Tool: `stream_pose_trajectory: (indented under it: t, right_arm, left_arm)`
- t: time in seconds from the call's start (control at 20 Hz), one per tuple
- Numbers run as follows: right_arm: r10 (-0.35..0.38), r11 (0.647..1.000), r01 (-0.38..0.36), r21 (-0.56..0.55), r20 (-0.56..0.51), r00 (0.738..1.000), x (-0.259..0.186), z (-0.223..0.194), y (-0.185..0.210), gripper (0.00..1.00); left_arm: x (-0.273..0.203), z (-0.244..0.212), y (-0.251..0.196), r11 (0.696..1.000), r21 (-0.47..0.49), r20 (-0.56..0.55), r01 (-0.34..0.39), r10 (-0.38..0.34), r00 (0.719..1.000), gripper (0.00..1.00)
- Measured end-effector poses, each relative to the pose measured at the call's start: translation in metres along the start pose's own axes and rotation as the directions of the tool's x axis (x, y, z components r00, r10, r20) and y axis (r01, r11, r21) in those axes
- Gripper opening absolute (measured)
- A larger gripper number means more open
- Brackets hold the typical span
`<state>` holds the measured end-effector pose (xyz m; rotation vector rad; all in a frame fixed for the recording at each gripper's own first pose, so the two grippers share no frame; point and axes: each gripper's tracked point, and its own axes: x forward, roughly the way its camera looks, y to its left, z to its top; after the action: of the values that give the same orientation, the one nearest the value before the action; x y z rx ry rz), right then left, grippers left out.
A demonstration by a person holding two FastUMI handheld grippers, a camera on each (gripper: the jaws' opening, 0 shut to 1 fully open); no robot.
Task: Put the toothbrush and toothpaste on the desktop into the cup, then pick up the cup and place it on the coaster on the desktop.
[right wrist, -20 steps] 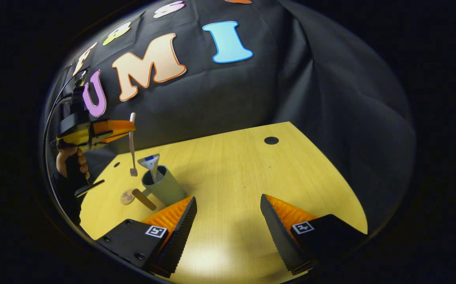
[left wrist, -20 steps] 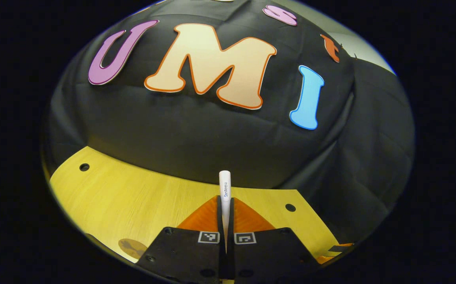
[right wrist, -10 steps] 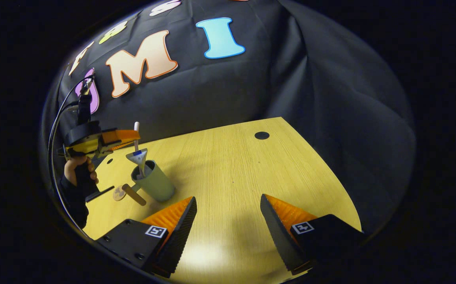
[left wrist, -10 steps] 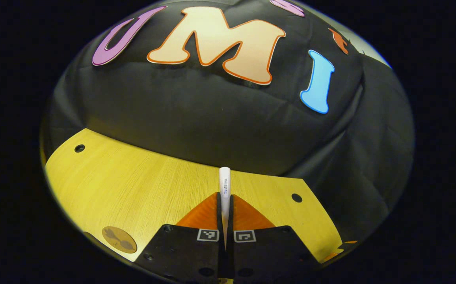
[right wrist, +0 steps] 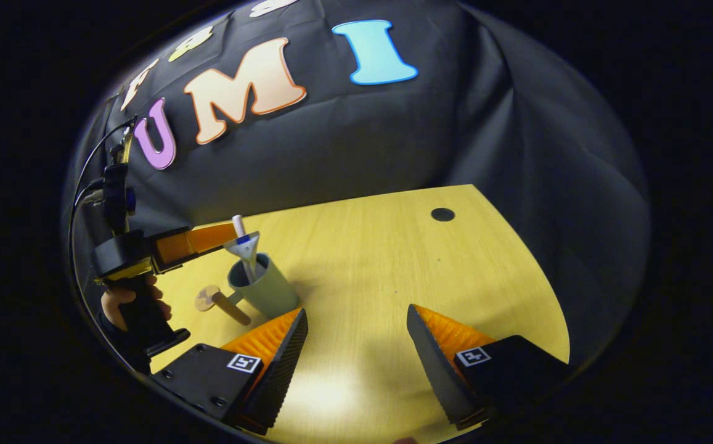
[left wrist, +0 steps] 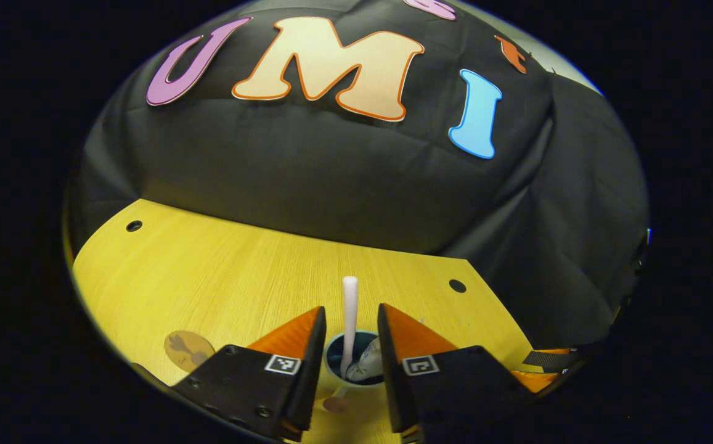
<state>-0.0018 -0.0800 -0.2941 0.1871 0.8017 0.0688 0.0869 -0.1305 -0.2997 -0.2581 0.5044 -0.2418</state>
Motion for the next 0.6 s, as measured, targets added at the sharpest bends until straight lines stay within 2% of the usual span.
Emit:
stream_pose_trajectory:
  t: [0.05, 0.15, 0.25, 0.35, 0.6]
  right_arm:
    - [0.033, 0.999, -0.033, -0.004, -0.038, 0.999, 0.001, -0.004, 0.012, 0.99]
    - [0.098, 0.995, -0.097, 0.009, -0.124, 0.987, 0.002, -0.011, 0.037, 0.99]
    - [0.156, 0.987, -0.147, 0.056, -0.213, 0.964, 0.005, -0.018, 0.063, 0.99]
    - [0.186, 0.98, -0.156, 0.124, -0.286, 0.94, 0.012, -0.021, 0.086, 0.99]
    - [0.197, 0.961, -0.095, 0.258, -0.408, 0.891, 0.041, -0.03, 0.131, 0.98]
  left_arm:
    - [-0.007, 0.002, 0.007, 1.0, 0.009, 0.012, -0.028, 0.028, 1.0, 0.63]
    - [-0.023, 0.009, 0.023, 0.997, 0.019, 0.042, -0.08, 0.079, 0.996, 0.81]
    - [-0.043, 0.019, 0.045, 0.991, 0.019, 0.086, -0.133, 0.131, 0.988, 0.89]
    - [-0.062, 0.027, 0.071, 0.984, 0.021, 0.124, -0.176, 0.172, 0.977, 0.9]
    - [-0.106, 0.034, 0.143, 0.96, 0.104, 0.15, -0.262, 0.245, 0.958, 0.92]
